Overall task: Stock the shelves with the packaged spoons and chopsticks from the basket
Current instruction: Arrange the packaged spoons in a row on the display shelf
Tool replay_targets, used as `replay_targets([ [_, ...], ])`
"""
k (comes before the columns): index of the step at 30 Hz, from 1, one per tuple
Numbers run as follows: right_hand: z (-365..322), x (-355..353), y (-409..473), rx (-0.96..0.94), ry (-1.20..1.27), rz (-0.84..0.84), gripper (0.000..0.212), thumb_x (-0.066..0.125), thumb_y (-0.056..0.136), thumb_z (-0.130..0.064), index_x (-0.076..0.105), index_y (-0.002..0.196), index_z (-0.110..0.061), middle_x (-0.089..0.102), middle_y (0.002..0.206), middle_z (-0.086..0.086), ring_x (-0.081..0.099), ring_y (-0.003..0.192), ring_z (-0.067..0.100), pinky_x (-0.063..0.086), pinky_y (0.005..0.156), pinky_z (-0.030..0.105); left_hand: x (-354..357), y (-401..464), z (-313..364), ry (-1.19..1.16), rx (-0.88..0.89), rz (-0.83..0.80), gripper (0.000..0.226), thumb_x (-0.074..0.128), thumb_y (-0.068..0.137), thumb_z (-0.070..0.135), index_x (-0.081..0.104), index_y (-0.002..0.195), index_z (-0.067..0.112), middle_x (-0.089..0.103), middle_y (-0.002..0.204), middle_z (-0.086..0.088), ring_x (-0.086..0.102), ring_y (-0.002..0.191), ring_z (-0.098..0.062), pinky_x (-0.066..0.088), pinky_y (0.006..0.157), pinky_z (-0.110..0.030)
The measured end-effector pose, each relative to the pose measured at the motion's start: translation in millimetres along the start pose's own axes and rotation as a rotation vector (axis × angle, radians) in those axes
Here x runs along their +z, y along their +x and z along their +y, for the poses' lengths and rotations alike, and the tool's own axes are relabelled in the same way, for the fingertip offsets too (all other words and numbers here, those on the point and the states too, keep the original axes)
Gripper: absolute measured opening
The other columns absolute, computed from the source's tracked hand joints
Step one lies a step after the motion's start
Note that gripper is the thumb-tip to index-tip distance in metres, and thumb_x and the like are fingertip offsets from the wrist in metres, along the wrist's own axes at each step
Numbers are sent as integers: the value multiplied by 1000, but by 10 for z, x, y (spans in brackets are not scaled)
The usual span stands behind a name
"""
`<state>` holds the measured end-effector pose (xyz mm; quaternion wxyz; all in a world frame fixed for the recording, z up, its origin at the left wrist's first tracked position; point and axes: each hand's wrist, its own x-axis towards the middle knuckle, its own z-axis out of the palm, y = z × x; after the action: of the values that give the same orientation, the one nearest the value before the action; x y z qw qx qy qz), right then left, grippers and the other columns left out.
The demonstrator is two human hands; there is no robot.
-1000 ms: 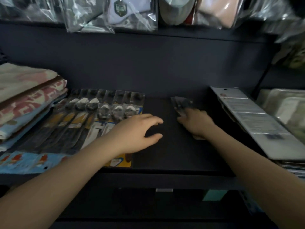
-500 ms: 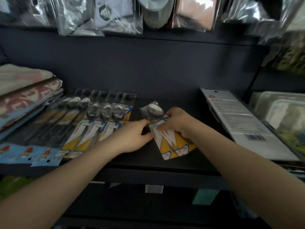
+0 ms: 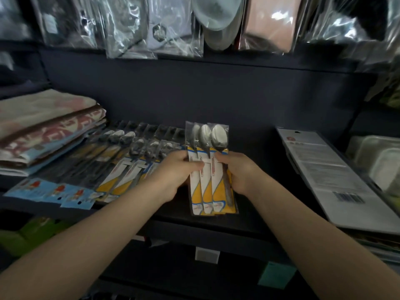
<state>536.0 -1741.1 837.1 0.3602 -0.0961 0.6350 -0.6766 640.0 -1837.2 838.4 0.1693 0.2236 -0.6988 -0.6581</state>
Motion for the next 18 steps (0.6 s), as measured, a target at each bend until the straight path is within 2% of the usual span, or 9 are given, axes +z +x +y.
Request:
replay_targets([
  [2,-45,74,17,-18,52,10,17,48,96,-16,60,94,-5,65,81,12,63,72,24,54,67,37,-76,-48,50,121,99,47,23,57,84,0,66,80,20,69,80,1,65,72,-10,54,65,-20],
  [3,-85,111,44,-52,72,27,20,47,96,-16,60,85,-5,63,77,13,61,69,24,53,68,37,-135,-56,77,147,135,78,23,57,82,-2,67,76,19,69,77,1,65,70,-11,52,64,-21],
  [6,-221,244,140,-147,103,69,26,45,94,-9,54,70,-6,55,68,12,53,61,22,47,62,33,-422,-40,123,123,208,207,12,55,77,-5,66,78,0,66,75,-7,63,72,-20,47,67,-27],
  [9,-237,329,327,-107,-32,177,24,46,93,-3,51,70,-6,51,69,12,51,61,23,48,67,36,-716,-48,101,85,191,277,15,54,84,0,65,81,10,68,78,-4,64,71,-16,49,65,-27],
  [12,-200,421,504,-72,-121,210,3,51,90,1,55,89,1,53,72,14,53,63,24,50,72,40,-907,-53,18,84,125,270,19,57,85,4,65,73,16,65,70,-1,61,66,-17,45,62,-27],
  [14,-206,481,645,-56,-161,221,18,55,89,0,55,106,4,56,75,14,57,66,25,52,81,46,-1018,-47,-35,125,107,267,23,59,85,6,63,64,15,63,63,1,58,64,-17,43,62,-26],
  [16,-230,551,752,-21,-254,220,27,57,88,-3,54,113,6,59,78,16,62,73,28,52,91,48,-1117,-50,-71,115,120,244,14,58,86,6,67,75,9,69,73,-5,63,70,-20,47,70,-30],
  [18,-243,622,836,-10,-295,212,30,56,89,-1,53,118,7,61,86,20,65,84,32,51,93,50,-1203,-62,-101,129,158,213,9,58,86,6,66,89,4,71,86,-11,66,78,-23,48,75,-35],
])
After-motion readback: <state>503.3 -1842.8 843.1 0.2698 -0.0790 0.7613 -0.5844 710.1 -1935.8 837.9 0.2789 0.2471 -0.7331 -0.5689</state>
